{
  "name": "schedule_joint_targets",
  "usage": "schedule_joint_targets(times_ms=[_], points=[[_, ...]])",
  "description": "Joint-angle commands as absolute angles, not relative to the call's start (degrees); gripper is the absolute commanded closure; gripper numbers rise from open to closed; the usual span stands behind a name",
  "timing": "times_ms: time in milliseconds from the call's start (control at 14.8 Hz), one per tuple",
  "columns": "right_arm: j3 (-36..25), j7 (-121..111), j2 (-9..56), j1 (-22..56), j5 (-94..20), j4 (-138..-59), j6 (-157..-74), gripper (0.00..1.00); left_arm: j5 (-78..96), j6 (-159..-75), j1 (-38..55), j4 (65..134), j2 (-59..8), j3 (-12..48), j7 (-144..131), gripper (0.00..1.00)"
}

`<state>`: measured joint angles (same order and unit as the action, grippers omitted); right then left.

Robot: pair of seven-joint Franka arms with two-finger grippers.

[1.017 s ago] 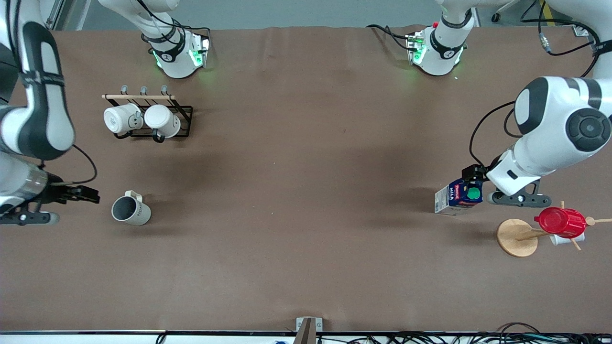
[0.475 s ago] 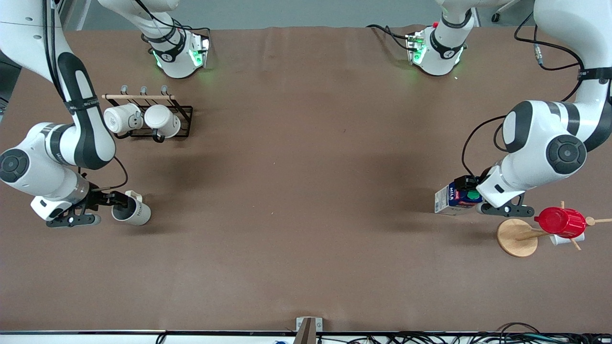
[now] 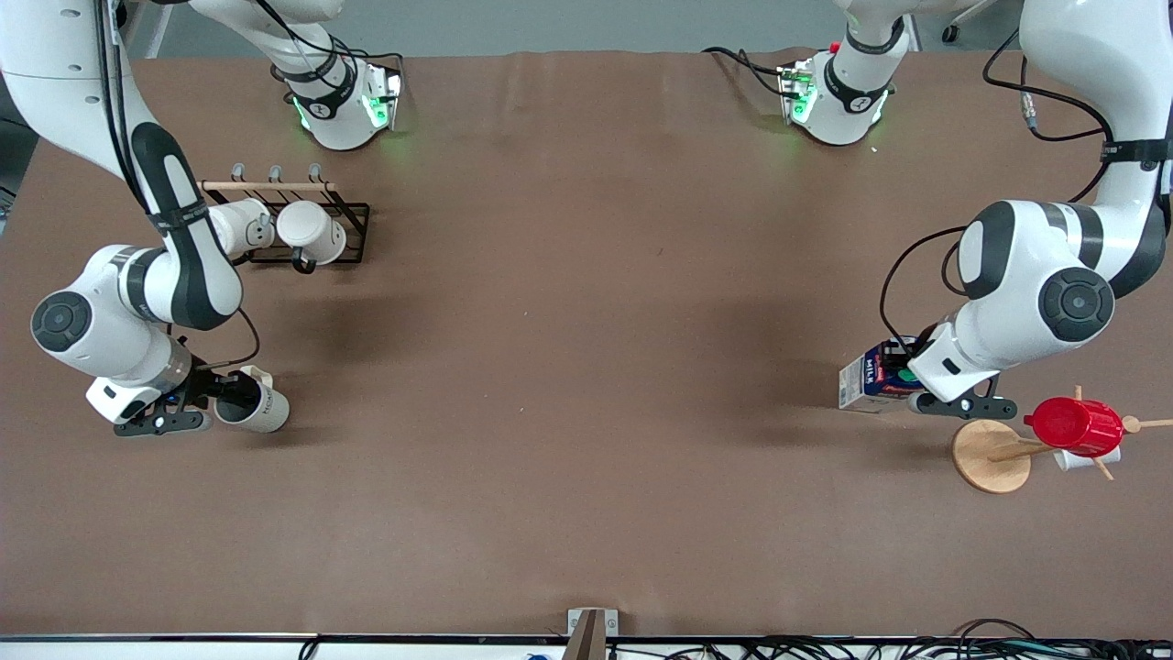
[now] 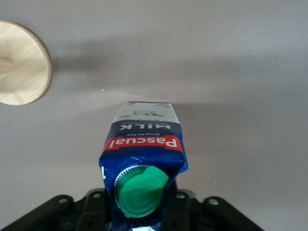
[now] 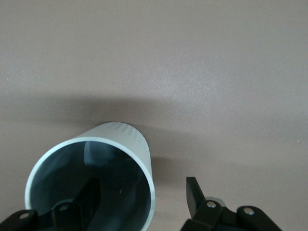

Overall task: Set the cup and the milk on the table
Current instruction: 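Carry the mug and the milk carton toward the table middle with both grippers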

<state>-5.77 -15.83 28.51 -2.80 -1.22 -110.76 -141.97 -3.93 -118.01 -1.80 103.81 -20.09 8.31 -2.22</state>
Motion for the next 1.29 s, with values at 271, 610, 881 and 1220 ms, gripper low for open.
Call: schedule_joint_targets(times_ms=[271,610,881,1220], points=[[-5.6,-12.0,27.7,-2.3,-2.4,-110.5,-139.1,1.00,-5.1,-107.0,-1.0,93.6,-19.0,9.0,-3.0,0.63],[-4.8,-4.3,24.4,1.0,-2.4,-101.8,-119.9,1.00,-5.0,-105.1,-0.4,90.7,-18.9,9.1,-3.1,0.63],[5.6,17.5,22.6,2.9,-2.3,-99.4,-114.8,1.00,-5.0,-104.0,1.3,88.7,-19.0,9.2,-6.1,0.63],[18.0,47.9,25.2,6.2,0.7,-98.4,-122.8,1.00,-4.9,-104.0,3.8,88.2,-19.4,9.2,-11.0,0.63]])
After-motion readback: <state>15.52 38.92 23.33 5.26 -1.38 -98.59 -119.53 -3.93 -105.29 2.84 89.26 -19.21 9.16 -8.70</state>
